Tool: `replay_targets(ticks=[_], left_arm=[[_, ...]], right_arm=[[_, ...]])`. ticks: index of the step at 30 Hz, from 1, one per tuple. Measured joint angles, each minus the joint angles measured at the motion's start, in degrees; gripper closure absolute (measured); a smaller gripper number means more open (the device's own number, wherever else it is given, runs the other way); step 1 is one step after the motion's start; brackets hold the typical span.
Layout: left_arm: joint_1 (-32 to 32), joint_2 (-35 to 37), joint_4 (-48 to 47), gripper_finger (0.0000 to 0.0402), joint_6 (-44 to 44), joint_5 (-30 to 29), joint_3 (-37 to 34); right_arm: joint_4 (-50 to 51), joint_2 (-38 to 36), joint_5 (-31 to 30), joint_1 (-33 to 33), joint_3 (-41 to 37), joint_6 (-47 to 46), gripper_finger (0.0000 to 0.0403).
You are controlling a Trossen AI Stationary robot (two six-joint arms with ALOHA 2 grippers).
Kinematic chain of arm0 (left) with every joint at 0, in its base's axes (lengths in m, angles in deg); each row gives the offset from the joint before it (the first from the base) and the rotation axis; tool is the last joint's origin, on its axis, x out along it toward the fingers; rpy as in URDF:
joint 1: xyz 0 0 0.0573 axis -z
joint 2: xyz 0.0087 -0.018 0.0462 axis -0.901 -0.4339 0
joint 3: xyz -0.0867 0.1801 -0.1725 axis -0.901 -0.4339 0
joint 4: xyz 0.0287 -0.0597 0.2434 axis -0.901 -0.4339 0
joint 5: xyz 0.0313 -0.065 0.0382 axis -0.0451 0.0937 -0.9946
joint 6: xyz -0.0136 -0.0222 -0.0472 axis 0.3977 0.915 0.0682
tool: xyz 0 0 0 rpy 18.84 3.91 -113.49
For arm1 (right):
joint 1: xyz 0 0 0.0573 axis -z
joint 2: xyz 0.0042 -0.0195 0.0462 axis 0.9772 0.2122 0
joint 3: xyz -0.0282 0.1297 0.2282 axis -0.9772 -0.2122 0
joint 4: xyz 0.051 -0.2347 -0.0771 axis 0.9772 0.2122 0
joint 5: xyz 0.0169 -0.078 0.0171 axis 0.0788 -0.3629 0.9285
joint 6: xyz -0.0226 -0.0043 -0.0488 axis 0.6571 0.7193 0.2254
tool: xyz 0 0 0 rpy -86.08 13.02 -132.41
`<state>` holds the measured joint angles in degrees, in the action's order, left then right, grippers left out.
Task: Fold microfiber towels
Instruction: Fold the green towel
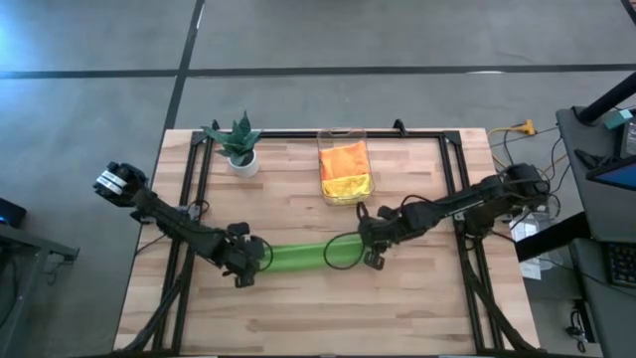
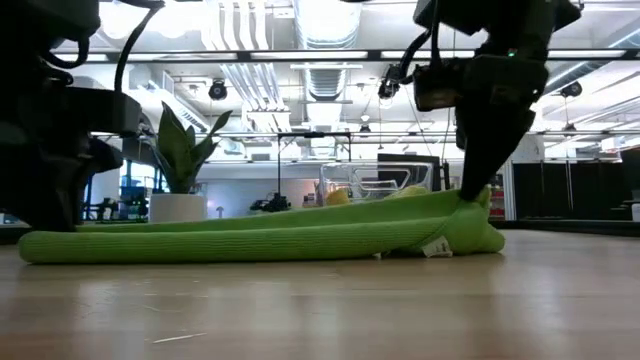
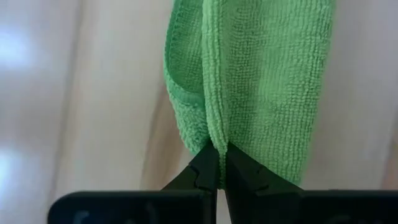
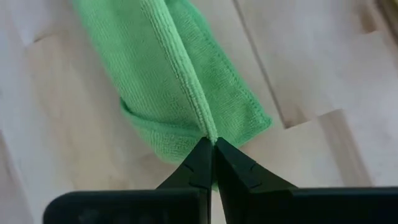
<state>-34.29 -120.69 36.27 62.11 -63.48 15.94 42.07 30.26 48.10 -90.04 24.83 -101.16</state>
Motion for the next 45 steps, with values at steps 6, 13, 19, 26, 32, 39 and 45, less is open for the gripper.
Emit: replay_targets(ticks=[6, 13, 19, 26, 32, 39, 45], left_arm=[[-0.02, 0.41, 0.10, 0.0402, 0.11, -7.56, -0.04], [-0.15, 3.48, -3.36, 0.0402, 2.92, -10.21, 2.29], [-0.15, 11.50, -10.95, 0.0402, 2.89, -13.73, 4.84], [0.93, 23.07, -15.81, 0.0401, 2.90, -12.94, 12.48], [2.49, 26.73, -4.17, 0.0401, 7.87, -0.37, 18.79], [5.28, 24.97, 6.48, 0.0401, 10.31, 2.94, 23.73], [9.85, 20.50, 4.36, 0.0401, 17.34, 8.10, 22.16]], right_arm=[[-0.11, 0.00, 0.01, 2.76, 0.00, 0.28, 0.0394], [0.07, 0.00, 0.02, 2.93, 0.00, 0.40, 0.0394], [1.22, -2.40, -0.79, 1.97, 0.00, 0.50, 0.0394], [5.79, -13.69, 0.53, -3.31, 1.77, -4.63, 0.0394], [6.36, -23.14, 3.02, -13.90, 5.23, -15.26, 0.0394], [6.33, -24.03, 7.47, -24.25, 11.14, -25.83, 0.0394], [7.60, -19.32, 2.13, -32.79, 13.22, -30.62, 0.0394]])
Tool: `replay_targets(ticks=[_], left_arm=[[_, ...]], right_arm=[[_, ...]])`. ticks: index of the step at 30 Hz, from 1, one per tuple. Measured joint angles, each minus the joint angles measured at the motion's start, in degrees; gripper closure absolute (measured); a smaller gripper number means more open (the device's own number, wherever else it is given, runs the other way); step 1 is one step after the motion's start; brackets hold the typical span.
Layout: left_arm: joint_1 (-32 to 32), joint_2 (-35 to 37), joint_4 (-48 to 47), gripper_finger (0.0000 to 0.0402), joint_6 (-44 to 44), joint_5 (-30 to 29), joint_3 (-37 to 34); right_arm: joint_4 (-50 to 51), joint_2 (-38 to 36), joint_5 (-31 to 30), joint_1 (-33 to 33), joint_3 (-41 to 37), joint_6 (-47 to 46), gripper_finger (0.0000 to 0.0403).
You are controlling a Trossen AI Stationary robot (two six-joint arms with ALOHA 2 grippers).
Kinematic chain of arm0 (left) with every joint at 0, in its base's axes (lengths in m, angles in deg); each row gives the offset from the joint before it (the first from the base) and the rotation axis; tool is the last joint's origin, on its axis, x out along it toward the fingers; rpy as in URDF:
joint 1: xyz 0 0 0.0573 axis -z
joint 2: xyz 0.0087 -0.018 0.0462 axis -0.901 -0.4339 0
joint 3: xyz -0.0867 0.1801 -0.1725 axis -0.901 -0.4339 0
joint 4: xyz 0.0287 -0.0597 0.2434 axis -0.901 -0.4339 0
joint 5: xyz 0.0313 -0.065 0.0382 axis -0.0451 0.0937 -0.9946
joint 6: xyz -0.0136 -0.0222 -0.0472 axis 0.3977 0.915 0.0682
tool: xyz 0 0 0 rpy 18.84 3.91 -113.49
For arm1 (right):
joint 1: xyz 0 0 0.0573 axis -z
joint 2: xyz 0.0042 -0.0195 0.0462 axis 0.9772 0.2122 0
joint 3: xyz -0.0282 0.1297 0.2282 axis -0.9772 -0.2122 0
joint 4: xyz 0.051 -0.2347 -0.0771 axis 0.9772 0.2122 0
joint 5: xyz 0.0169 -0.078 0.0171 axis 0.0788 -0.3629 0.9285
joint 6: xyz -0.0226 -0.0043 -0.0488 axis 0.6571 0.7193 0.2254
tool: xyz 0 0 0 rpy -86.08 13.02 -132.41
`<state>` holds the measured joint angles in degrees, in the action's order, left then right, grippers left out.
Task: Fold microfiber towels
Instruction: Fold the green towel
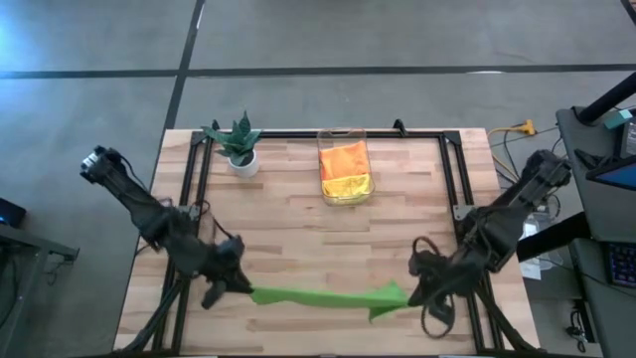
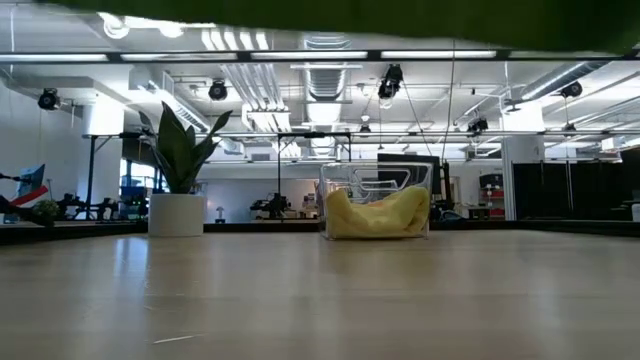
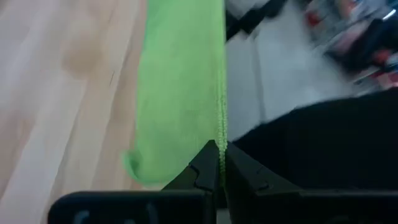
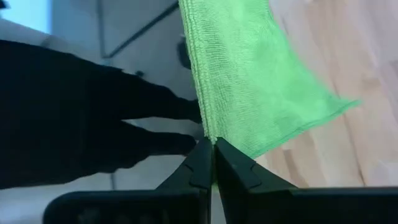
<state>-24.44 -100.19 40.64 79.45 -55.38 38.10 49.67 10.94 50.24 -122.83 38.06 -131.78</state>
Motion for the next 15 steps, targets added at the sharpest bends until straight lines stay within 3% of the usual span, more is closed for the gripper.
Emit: replay_targets(ticks=[4, 8, 11, 15], left_arm=[[4.24, -5.24, -0.15, 0.0401, 4.50, -0.14, -1.29], [6.80, -10.10, 7.00, 0.0401, 6.50, 3.21, -1.28], [6.85, -12.07, 10.33, 0.0401, 4.87, 3.98, -1.26], [4.87, -12.67, 5.64, 0.0401, 0.02, 0.80, -2.64]], right_arm=[[-0.35, 4.23, -2.01, -3.98, -0.35, -3.22, 0.0394], [-5.71, 7.09, 0.58, -6.12, -0.10, -3.83, 0.0394], [-5.38, 7.99, 2.15, -5.76, -0.38, -2.45, 0.0394], [-2.20, 7.61, 2.58, -1.38, -5.61, 0.55, 0.0394]])
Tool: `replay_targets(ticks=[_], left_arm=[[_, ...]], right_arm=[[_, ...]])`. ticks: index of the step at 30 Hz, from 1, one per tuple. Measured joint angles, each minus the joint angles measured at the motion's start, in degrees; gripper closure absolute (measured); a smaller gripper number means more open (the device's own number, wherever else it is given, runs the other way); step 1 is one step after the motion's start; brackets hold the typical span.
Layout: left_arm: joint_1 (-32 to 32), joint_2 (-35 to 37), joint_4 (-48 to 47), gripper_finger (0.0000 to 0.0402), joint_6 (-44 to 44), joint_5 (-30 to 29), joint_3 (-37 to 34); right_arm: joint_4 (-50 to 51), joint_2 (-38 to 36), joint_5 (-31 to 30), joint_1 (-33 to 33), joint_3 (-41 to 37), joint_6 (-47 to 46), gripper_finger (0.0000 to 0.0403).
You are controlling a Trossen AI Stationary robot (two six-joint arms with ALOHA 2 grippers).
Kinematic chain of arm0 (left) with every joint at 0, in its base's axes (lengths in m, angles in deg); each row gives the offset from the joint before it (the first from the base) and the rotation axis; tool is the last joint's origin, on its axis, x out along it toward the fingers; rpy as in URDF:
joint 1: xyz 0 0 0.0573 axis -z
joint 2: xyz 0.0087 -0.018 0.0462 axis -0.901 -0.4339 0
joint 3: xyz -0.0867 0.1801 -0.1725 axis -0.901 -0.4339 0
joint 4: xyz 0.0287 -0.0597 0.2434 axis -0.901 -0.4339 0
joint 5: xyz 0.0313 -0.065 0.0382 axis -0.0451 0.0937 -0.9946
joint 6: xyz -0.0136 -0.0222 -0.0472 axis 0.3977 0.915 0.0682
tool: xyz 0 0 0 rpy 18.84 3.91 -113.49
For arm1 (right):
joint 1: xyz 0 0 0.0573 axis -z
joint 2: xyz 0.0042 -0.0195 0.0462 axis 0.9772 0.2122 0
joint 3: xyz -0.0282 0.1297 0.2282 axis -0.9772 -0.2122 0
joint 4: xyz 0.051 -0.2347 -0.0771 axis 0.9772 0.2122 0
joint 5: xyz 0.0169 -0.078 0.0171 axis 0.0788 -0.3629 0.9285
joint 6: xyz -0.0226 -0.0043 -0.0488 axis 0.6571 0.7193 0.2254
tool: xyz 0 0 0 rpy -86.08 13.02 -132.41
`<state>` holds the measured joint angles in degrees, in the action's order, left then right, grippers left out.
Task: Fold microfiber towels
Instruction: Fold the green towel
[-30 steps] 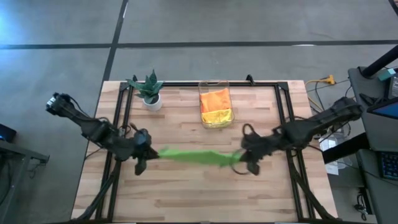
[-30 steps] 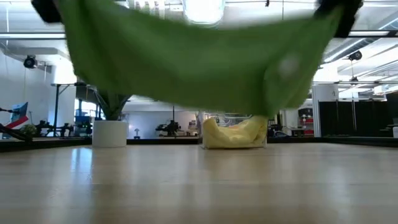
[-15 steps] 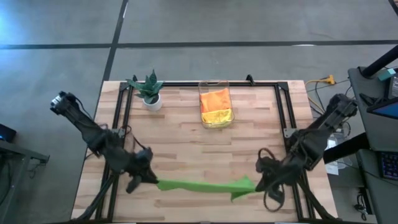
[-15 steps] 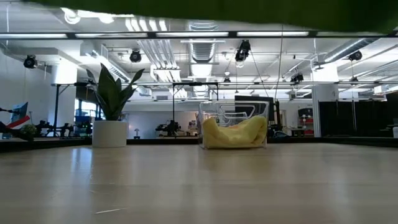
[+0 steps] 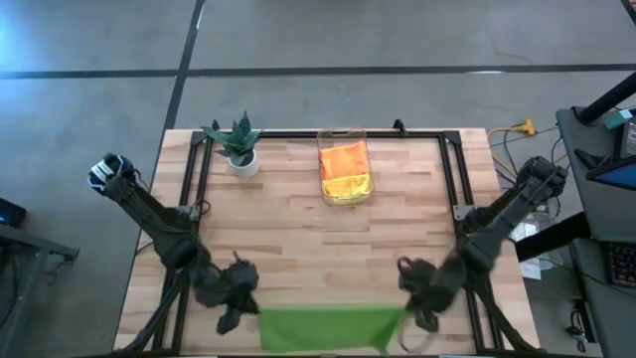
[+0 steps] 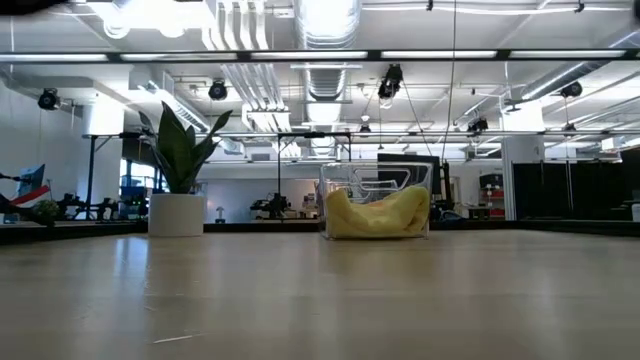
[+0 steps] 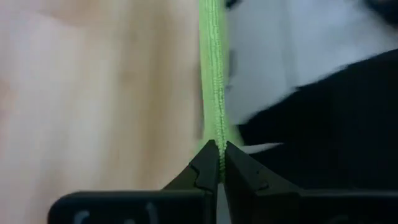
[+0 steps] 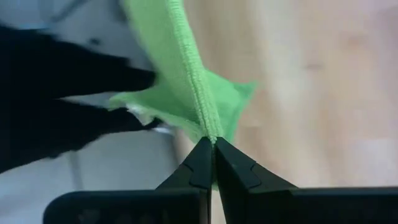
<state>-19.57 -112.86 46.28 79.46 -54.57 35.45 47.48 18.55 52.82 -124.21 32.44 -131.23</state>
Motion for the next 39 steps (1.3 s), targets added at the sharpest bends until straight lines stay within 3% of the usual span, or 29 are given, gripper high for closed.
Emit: replay_targets(ticks=[5, 10, 16, 20, 25, 29, 32, 34, 36, 39], left_arm=[[-5.61, 0.87, -1.86, 0.0401, -6.55, -0.54, -8.33], [-12.56, 0.62, -1.76, 0.0401, -7.05, -0.60, -18.07], [-20.31, 0.50, -1.67, 0.0401, -7.24, -2.18, -24.13], [-22.60, 1.04, -1.37, 0.0401, -7.61, -0.60, -23.46], [-21.04, 3.61, 0.76, 0.0401, -7.65, 13.28, -19.66], [-15.22, 6.15, 10.68, 0.0401, 1.57, 23.00, -18.07], [-8.94, 7.10, 29.39, 0.0401, 9.43, 23.98, -18.25], [-5.58, 7.13, 39.15, 0.0401, 10.91, 21.42, -18.34], [-4.16, 7.42, 36.90, 0.0401, 10.63, 17.30, -17.92], [-4.65, 7.12, 22.92, 0.0401, 9.57, 14.29, -18.88]], right_arm=[[-4.07, -0.51, 1.41, 9.93, -11.52, 4.99, 0.0394], [-14.17, -0.22, 3.53, 20.62, -20.98, 9.55, 0.0394], [-17.12, -0.23, 3.99, 29.72, -23.87, 15.96, 0.0394], [-16.72, -0.24, 11.29, 32.99, -23.71, 17.95, 0.0394], [-16.74, -0.68, 20.70, 28.57, -21.77, 15.98, 0.0394], [-17.99, -1.99, 22.54, 19.54, -18.27, 12.24, 0.0394], [-22.27, -2.39, 24.36, 12.42, -15.78, 7.76, 0.0394], [-27.85, -2.53, 24.50, 8.66, -14.91, 4.93, 0.0394], [-29.84, -2.36, 22.94, 6.97, -14.83, 3.58, 0.0394], [-26.13, -0.53, 18.41, 8.16, -16.51, 3.03, 0.0394]])
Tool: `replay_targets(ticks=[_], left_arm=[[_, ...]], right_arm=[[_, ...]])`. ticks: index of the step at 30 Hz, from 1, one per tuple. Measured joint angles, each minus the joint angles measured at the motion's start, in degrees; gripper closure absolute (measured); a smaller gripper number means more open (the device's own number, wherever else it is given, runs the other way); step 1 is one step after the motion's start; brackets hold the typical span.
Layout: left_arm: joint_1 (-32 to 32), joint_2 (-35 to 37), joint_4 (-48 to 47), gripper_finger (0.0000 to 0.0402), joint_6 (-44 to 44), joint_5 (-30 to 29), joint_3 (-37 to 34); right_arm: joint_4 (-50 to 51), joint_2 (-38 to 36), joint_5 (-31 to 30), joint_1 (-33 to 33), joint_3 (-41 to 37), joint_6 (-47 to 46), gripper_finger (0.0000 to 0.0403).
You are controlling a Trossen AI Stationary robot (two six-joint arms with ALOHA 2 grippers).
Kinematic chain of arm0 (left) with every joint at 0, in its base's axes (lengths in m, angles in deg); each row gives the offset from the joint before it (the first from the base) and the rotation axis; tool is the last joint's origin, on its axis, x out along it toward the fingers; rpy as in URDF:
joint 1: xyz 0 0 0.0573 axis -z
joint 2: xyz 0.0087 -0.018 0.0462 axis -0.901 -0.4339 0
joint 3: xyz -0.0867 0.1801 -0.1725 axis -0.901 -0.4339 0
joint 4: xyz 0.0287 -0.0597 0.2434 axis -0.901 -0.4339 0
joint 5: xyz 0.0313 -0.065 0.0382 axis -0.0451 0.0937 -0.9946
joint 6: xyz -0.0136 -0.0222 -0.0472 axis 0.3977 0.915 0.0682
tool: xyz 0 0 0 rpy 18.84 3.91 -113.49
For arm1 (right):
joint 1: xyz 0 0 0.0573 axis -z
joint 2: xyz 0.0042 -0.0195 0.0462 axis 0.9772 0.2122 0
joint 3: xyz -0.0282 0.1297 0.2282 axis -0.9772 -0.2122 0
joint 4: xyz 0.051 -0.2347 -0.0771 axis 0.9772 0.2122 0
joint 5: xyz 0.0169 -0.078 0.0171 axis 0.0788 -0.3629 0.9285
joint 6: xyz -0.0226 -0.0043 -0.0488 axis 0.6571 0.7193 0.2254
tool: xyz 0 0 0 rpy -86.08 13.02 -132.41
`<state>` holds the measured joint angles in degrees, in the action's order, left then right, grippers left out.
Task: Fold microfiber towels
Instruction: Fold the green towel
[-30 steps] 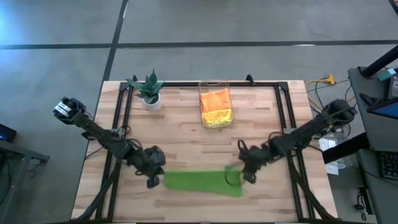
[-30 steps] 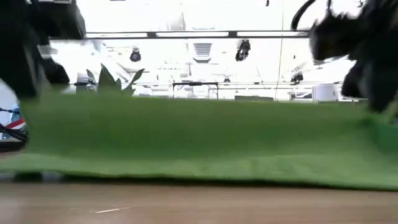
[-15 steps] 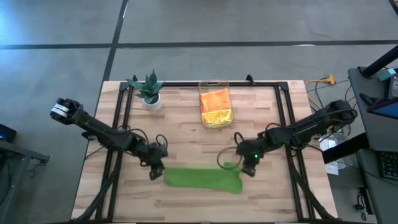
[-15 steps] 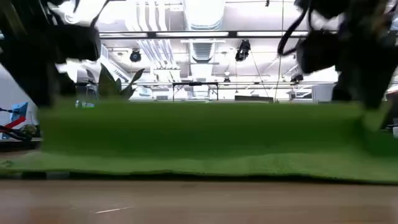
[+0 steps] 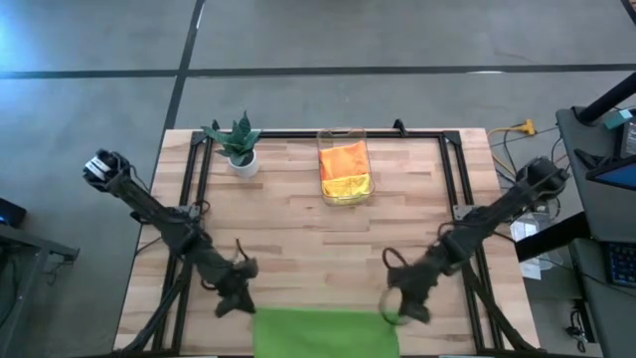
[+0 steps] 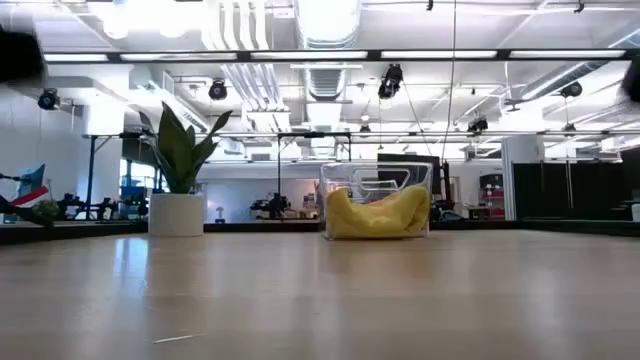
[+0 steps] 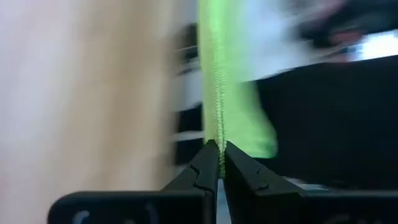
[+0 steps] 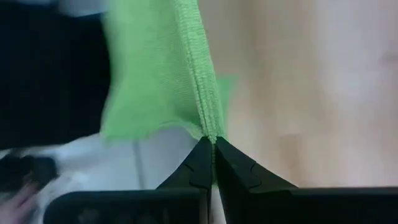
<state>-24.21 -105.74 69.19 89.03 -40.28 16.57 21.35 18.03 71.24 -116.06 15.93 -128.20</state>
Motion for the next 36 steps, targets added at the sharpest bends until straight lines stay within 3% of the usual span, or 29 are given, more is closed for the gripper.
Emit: replay_targets(ticks=[4, 10, 16, 22, 28, 36], left_arm=[[-5.30, -2.01, -9.08, 0.0401, -5.01, -3.45, -5.15], [-17.52, -5.69, -9.62, 0.0402, -6.10, -5.80, -14.03], [-24.61, -9.25, -8.96, 0.0402, -9.87, -4.36, -16.29], [-25.41, -7.63, -7.99, 0.0382, -15.28, -5.39, -16.11], [-25.57, -4.28, -8.05, 0.0320, -16.45, -8.21, -16.66], [-25.92, 1.67, -12.33, 0.0240, -18.64, -17.56, -16.81]], right_arm=[[1.32, 3.65, -0.39, 7.24, -4.09, 2.91, 0.0394], [1.04, 11.34, -0.52, 21.06, -7.49, 10.05, 0.0394], [0.41, 15.46, 3.55, 29.97, -6.85, 16.57, 0.0394], [1.64, 13.75, 0.68, 33.11, -6.33, 20.20, 0.0382], [7.24, 8.77, -6.67, 33.38, -6.77, 21.20, 0.0329], [8.30, -1.44, -14.93, 33.34, -7.32, 21.23, 0.0256]])
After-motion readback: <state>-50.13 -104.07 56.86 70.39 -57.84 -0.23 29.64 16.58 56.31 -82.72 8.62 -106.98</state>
